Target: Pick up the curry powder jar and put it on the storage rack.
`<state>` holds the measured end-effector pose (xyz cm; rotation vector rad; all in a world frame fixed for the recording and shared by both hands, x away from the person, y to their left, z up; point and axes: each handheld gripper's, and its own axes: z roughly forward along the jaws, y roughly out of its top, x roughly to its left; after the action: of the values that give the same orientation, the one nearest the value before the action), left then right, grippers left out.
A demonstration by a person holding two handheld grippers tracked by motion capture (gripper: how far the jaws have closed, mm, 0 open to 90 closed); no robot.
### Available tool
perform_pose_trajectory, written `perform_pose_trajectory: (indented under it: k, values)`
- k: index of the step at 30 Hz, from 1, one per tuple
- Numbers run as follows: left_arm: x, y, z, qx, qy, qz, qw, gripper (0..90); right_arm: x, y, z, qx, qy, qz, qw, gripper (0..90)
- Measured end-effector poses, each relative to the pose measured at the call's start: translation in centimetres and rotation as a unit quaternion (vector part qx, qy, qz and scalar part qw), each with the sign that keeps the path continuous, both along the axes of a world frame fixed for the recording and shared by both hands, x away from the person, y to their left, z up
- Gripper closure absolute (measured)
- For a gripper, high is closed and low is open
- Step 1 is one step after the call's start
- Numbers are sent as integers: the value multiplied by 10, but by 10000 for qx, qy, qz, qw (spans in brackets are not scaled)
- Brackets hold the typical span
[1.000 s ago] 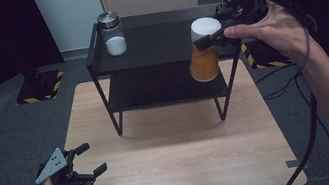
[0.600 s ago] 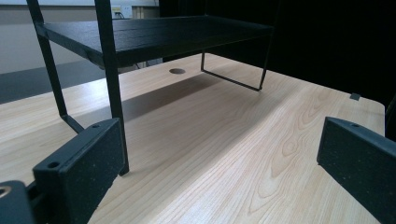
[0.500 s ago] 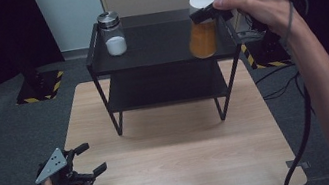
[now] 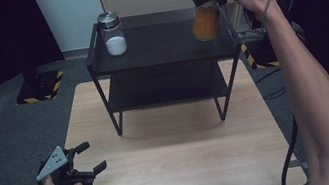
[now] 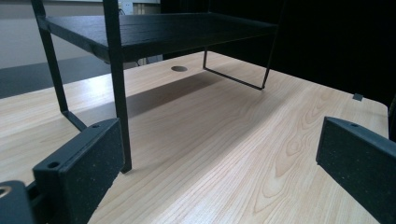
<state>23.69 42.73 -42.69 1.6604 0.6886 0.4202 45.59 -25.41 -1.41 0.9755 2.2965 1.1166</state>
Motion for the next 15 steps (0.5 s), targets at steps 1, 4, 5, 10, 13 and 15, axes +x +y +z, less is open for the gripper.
perform_pose_trajectory:
  k: [1,4,5,10,13,15]
  values:
    - [0,1,-1,-18,7,16,10000,0,1,0,-1,-4,-5,-48,10000,342]
    - [1,2,-2,-54,25,48,10000,0,6,-2,-3,-9,24,-108,9999,341]
    - [2,2,-2,-61,35,59,10000,0,8,-3,-4,-1,42,-124,9999,341]
    - [2,2,-2,-22,38,48,10000,0,14,-8,-9,25,81,-176,9998,341]
    - [1,3,-2,-44,24,57,10000,0,17,-9,-13,37,114,-204,9997,341]
    - [0,3,-2,-77,22,66,9999,0,19,-10,-16,41,147,-223,9996,341]
